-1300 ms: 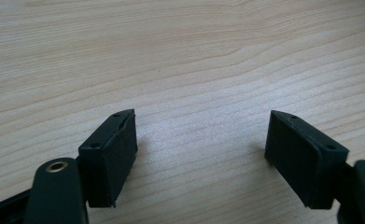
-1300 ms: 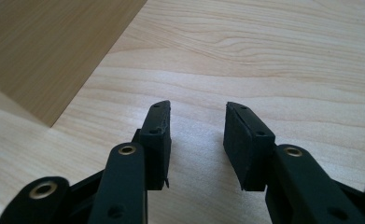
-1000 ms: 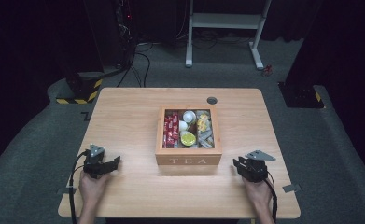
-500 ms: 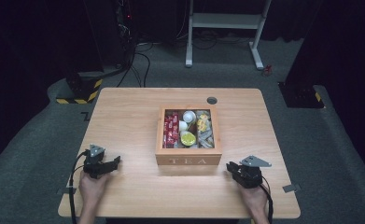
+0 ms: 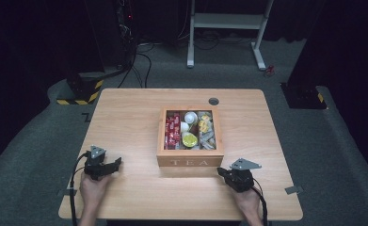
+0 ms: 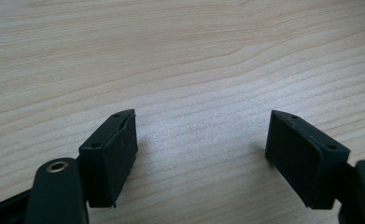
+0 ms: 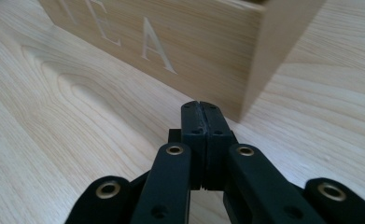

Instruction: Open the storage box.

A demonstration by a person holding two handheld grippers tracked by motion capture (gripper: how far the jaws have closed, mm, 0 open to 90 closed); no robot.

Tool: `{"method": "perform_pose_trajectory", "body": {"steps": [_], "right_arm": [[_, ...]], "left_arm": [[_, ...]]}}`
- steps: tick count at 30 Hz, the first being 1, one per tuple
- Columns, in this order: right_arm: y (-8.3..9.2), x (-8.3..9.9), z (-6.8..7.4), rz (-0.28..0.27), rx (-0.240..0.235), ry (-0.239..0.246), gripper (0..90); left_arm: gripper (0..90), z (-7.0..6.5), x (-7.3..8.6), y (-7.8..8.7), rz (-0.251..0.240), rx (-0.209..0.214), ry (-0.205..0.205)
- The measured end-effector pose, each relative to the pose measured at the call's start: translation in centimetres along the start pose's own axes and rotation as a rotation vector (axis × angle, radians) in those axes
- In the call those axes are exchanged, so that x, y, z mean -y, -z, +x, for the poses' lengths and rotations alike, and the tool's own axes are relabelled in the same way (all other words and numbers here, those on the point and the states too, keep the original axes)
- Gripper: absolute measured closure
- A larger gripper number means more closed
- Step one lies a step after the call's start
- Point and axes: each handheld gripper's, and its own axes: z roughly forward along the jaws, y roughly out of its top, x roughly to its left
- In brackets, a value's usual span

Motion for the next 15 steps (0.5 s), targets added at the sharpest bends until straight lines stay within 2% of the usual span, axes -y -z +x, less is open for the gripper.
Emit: {"method": "perform_pose_trajectory", "body": {"steps": [8,15], "right_arm": [[-1.1,-0.8,1.4,0.007,-0.053,0.028,89.9],[-2.3,-1.9,2.3,-0.016,-0.096,0.049,89.9]], "left_arm": [[25.1,0.0,0.0,0.0,-0.001,0.0,0.001],[25.1,0.0,0.0,0.0,0.0,0.0,0.0]]}}
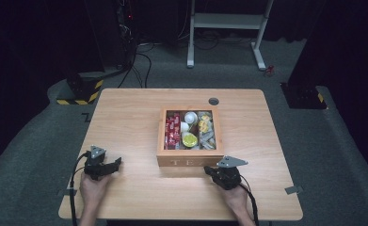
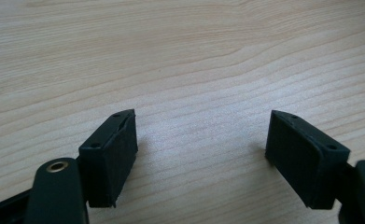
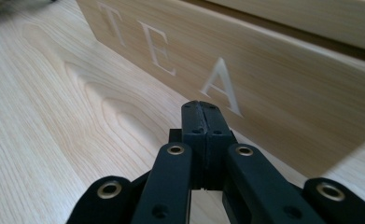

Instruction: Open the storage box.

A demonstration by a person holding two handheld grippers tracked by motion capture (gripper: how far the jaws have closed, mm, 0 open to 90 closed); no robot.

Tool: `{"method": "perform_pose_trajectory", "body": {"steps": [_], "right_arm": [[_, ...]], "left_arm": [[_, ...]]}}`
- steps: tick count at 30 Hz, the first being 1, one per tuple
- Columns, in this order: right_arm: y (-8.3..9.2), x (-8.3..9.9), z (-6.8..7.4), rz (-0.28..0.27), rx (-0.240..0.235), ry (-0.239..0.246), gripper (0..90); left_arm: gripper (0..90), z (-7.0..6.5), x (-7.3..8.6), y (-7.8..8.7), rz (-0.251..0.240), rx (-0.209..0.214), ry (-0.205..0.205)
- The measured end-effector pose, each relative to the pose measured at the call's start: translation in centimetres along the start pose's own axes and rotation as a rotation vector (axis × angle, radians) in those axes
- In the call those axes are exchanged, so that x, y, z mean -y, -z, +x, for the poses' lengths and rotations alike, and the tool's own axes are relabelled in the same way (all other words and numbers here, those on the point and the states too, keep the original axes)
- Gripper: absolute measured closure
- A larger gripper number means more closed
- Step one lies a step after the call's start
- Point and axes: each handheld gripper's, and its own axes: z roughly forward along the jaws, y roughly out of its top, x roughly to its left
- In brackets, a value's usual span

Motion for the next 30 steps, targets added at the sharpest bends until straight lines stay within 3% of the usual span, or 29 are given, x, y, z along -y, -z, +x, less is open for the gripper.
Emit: {"method": "perform_pose_trajectory", "body": {"steps": [18,30], "right_arm": [[-2.1,-1.5,0.8,-0.031,-0.036,-0.009,90.0],[-2.2,-2.5,1.3,-0.044,-0.035,0.004,90.0]], "left_arm": [[25.1,0.0,0.0,0.0,0.0,0.0,0.0],[25.1,0.0,0.0,0.0,0.0,0.001,0.0]]}}
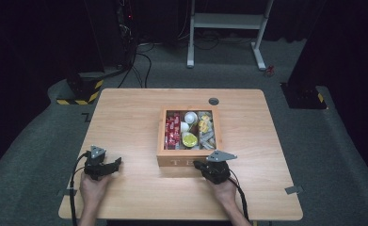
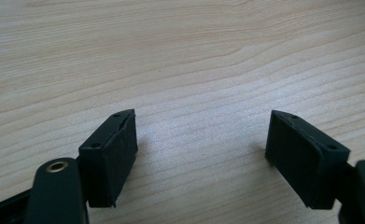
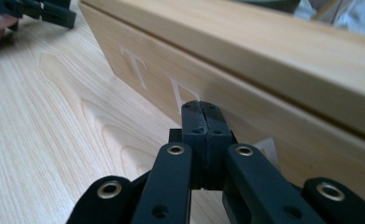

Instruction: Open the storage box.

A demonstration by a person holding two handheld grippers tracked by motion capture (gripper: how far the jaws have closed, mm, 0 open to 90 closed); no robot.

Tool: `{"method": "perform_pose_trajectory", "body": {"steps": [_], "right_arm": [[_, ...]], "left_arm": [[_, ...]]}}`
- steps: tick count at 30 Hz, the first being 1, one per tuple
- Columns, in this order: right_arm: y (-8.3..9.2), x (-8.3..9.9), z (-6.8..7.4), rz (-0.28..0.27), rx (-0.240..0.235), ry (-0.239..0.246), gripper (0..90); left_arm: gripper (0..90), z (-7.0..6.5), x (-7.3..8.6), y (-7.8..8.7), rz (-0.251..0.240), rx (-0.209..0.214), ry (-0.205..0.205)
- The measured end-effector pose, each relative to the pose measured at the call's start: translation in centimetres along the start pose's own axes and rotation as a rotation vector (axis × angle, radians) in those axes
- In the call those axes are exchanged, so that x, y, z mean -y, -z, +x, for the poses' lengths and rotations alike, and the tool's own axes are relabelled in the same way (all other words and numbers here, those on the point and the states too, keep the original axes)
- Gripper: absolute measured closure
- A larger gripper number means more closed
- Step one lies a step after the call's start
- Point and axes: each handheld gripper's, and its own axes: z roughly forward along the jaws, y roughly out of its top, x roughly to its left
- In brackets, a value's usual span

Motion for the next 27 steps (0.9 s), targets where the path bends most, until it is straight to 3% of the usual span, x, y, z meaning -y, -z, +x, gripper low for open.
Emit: {"method": "perform_pose_trajectory", "body": {"steps": [7,27], "right_arm": [[0.4,-0.7,0.4,-0.029,-0.001,0.013,90.0],[0.8,-1.2,0.5,-0.073,-0.006,-0.017,90.0]], "left_arm": [[25.1,0.0,0.0,0.0,0.0,0.0,0.0],[25.1,0.0,0.0,0.0,-0.002,0.0,0.001]]}}
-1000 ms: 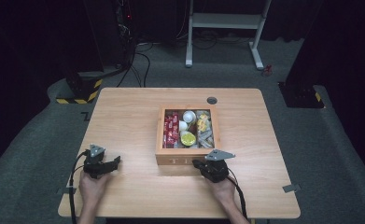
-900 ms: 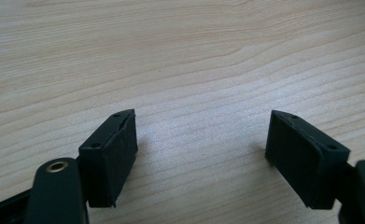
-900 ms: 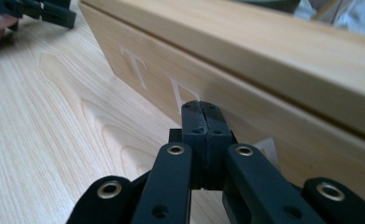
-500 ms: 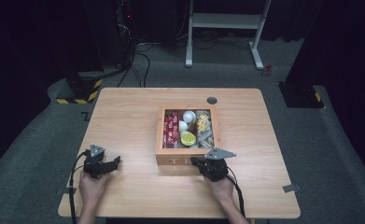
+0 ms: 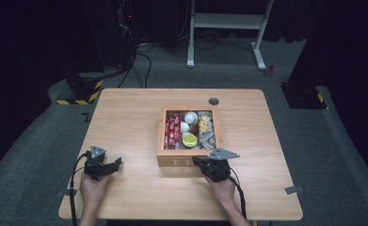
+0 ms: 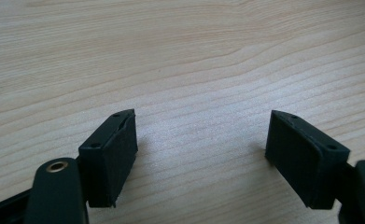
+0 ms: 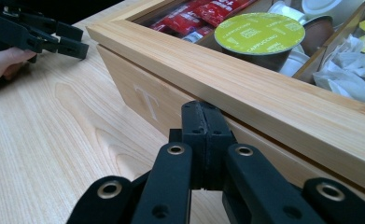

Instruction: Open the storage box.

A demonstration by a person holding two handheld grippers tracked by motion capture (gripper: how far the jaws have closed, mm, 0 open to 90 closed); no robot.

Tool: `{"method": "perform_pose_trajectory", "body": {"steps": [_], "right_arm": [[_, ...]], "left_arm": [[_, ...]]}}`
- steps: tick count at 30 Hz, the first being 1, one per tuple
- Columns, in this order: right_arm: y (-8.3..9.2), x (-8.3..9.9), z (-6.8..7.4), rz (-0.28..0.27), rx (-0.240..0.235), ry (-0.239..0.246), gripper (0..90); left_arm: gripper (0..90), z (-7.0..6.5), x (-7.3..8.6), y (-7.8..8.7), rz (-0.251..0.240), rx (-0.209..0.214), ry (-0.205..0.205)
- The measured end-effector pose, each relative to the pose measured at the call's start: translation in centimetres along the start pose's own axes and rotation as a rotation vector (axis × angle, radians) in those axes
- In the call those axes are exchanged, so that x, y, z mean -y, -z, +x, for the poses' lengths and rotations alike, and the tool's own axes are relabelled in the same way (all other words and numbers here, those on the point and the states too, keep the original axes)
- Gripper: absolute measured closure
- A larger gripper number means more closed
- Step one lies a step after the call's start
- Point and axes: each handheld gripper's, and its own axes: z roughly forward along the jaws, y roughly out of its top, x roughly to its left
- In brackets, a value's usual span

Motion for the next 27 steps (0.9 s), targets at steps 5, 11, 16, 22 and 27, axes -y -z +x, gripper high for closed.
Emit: {"method": "perform_pose_trajectory", "body": {"steps": [5,11,16,22,27], "right_arm": [[0.0,0.0,0.1,-0.001,0.01,0.005,90.0],[0.1,-0.3,0.4,-0.018,0.036,0.025,90.0],[0.3,-0.7,0.4,-0.031,0.049,0.033,90.0],[0.5,-1.2,0.3,-0.042,0.065,0.04,90.0],[1.0,-1.8,0.1,-0.039,0.085,0.05,90.0]], "left_arm": [[25.1,0.0,0.0,0.0,0.0,0.0,-0.002],[25.1,0.0,0.0,0.0,0.0,0.001,-0.002],[25.0,0.0,0.0,0.0,0.001,0.001,-0.002],[24.9,0.0,0.0,0.0,0.001,0.002,-0.001],[24.9,0.0,0.0,0.0,0.001,0.002,-0.001]]}}
